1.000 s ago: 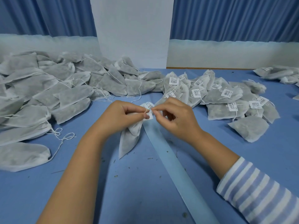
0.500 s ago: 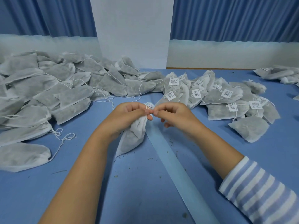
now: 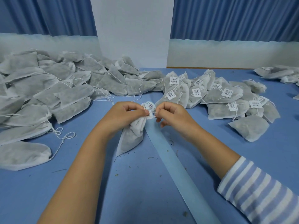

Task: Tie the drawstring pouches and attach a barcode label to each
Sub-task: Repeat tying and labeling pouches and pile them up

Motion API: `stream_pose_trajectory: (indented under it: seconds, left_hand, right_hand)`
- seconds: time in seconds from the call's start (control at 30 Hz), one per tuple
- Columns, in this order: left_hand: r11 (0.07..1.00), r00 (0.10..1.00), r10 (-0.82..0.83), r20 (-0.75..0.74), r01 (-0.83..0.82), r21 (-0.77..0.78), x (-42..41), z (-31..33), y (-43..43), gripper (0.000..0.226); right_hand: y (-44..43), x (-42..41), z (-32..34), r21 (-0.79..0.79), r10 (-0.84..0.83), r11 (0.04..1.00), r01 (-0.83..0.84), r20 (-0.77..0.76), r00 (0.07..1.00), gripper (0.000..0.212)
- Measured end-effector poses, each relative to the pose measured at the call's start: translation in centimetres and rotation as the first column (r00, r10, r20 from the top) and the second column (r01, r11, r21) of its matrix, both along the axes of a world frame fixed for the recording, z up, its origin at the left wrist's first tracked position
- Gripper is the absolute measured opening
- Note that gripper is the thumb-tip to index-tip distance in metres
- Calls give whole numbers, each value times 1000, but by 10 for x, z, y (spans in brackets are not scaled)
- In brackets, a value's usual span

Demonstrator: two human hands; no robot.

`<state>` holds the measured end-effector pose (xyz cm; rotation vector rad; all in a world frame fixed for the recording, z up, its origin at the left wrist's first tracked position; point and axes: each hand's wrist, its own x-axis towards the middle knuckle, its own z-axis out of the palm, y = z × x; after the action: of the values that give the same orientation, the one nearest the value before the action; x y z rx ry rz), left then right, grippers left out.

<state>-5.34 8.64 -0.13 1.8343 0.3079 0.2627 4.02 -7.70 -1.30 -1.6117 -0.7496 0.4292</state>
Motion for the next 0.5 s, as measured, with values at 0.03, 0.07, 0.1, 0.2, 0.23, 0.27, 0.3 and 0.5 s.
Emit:
stream_pose_trajectory:
  seconds: [0.03,0.07,0.1,0.2,0.23,0.27,0.3,0.5]
  left_hand:
    - [1000,1000,9,-10,-9,13,0,0,0,9]
    - [999,1000,18,-19,-17,30,1,0,0,10]
    - [999,999,20,-28,-18,50,1,1,0,12]
    - [996,998,10,-58,-5,88,1,2,-2,15]
    - [995,998,9,-65,-3,101,1,2,-2,15]
    - [993,997,7,-71,1,117,1,2,-2,16]
    - [991,997,3,-79,8,134,0,3,-2,17]
    - [979,985,-64,-159,93,182,-2,3,-4,18]
  right_hand:
    - [0,-1,0,15,5,1000,-5,4,1000,17]
    - [0,-2,-1,30,15,999,-16,12,1000,16]
    - [1,-2,-1,45,27,999,-28,24,999,18]
    - [0,-3,-2,88,57,994,-62,57,997,25]
    - [0,-2,-2,93,58,993,-66,84,995,24]
    - [0,-1,-2,91,52,994,-64,124,991,22]
    - [0,0,-3,78,46,995,-61,176,983,19]
    - [-3,1,-8,-108,112,992,-65,514,851,29]
